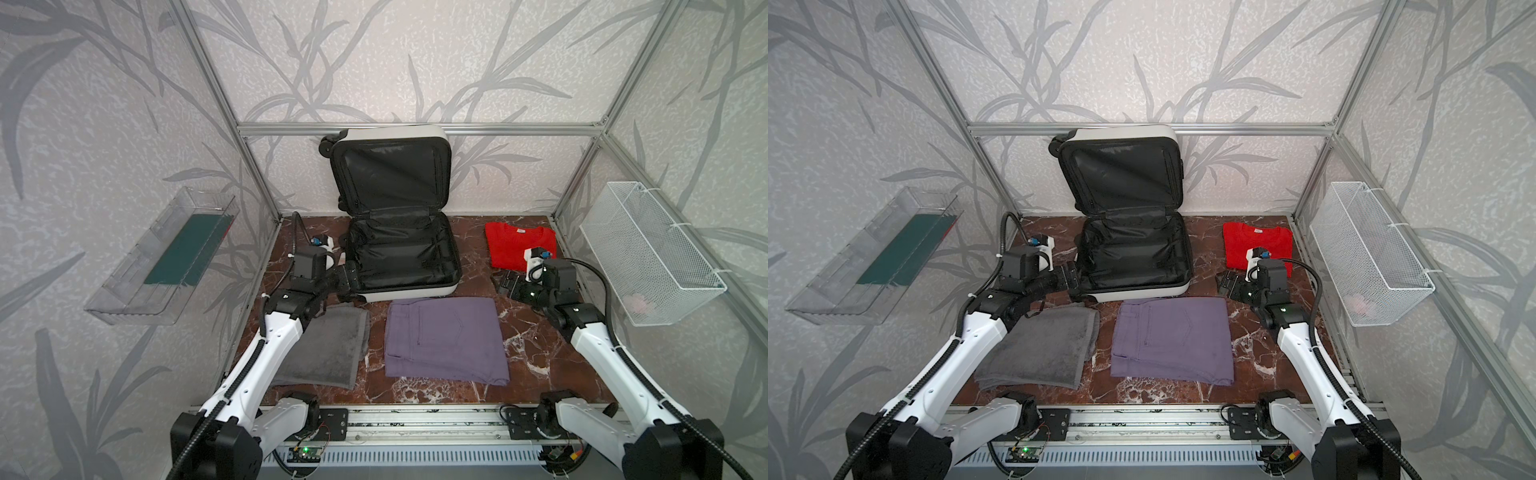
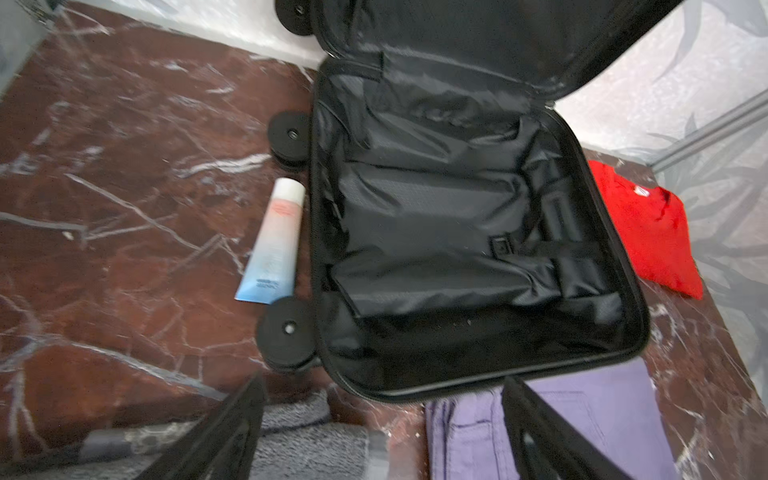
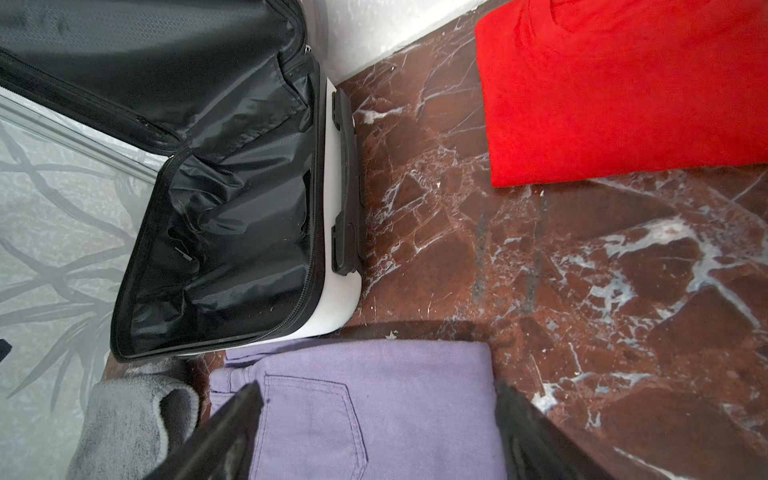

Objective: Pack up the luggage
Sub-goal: 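Reach both grippers down to the lavender jeans' opposite edges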

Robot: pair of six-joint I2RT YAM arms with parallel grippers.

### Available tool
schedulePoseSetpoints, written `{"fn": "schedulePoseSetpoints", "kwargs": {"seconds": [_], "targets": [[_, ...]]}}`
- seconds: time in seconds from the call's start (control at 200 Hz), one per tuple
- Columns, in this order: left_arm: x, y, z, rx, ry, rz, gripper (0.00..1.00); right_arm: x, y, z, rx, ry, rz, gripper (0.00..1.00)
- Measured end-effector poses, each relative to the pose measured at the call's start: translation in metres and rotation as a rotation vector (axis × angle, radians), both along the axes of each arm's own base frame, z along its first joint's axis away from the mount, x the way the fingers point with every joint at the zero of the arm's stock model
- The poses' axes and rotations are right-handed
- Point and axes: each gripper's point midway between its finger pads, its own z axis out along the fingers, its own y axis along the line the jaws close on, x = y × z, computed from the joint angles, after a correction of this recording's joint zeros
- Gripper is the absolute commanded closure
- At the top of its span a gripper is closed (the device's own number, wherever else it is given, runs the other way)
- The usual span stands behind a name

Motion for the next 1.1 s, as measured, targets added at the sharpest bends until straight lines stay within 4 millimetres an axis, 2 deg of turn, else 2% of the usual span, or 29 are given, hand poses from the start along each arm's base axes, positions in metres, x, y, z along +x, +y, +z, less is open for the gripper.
{"fn": "schedulePoseSetpoints", "kwargs": {"seconds": [0.185,0.555,0.865,0.985,1.105], "targets": [[-0.02,-0.028,-0.015,-0.026,0.062,-0.066,0.13,-0.005,0.006,-0.006,0.022,0.042,0.03,0.2],[-0.068,-0.055,-0.036,-0.088,0.109,-0.133,0.15,-0.014,0.019,-0.018,0.058,0.143,0.077,0.3],[-0.099,-0.071,-0.076,-0.067,0.186,-0.196,0.17,-0.028,0.017,-0.045,0.037,0.249,0.082,0.33],[-0.106,-0.077,-0.093,-0.052,0.213,-0.217,0.17,-0.037,0.013,-0.064,0.018,0.302,0.074,0.33],[-0.106,-0.086,-0.1,-0.047,0.227,-0.235,0.17,-0.047,0.01,-0.085,0.003,0.363,0.063,0.31]]}}
